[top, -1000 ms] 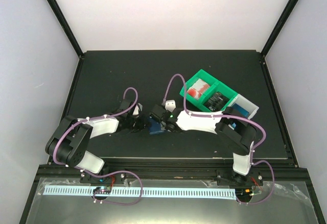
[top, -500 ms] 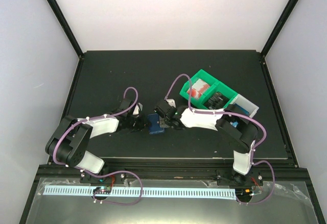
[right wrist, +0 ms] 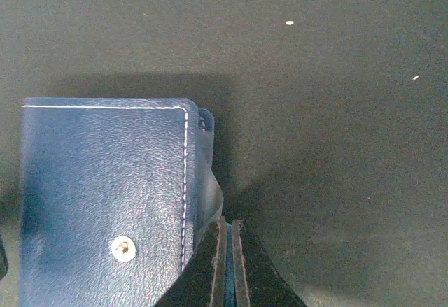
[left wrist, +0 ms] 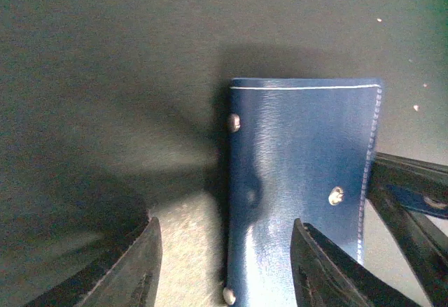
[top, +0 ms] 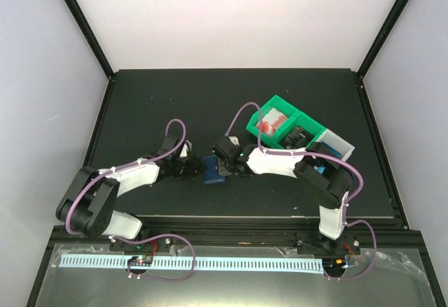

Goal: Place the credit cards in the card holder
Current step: Open the card holder at the center of the board.

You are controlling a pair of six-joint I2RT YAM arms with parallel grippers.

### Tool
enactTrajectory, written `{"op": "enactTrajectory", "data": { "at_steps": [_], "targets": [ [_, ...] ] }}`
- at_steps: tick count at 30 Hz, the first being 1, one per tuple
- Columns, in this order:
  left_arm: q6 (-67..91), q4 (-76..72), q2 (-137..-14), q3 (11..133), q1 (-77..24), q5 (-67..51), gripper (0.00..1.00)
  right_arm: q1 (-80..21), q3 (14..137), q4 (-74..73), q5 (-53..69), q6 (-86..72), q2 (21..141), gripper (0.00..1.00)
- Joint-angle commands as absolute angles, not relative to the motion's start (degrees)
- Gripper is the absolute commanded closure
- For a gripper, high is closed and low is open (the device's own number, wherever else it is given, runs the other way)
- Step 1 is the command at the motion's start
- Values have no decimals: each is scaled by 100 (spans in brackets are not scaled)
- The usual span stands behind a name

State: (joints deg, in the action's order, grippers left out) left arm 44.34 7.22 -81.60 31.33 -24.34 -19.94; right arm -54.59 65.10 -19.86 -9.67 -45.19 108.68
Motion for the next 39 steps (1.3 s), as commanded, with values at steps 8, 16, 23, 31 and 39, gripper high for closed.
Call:
{"op": "enactTrajectory", "data": {
  "at_steps": [8,16,23,31,39],
  "targets": [
    [3996,1188,-6969,3126,-2373,-2052,26,-5438,6838,-2455,-530,-4211,10010,99],
    [3868,795,-6888,3087,-2364,-2633,18,-5436,6908,-2463,-330,-4165,9901,99],
    [3777,840,-7101,3130,-2364,-2707,18,-5438,6887,-2420,-227,-4141,9952,99],
    [3506,1255,-7534,3395,-2364,-2653,8,-5436,6890,-2378,-179,-4113,9888,99],
    [3398,1983,-7771,3608,-2364,-1973,17,-5440,6856,-2392,-256,-4117,9880,99]
  ]
}}
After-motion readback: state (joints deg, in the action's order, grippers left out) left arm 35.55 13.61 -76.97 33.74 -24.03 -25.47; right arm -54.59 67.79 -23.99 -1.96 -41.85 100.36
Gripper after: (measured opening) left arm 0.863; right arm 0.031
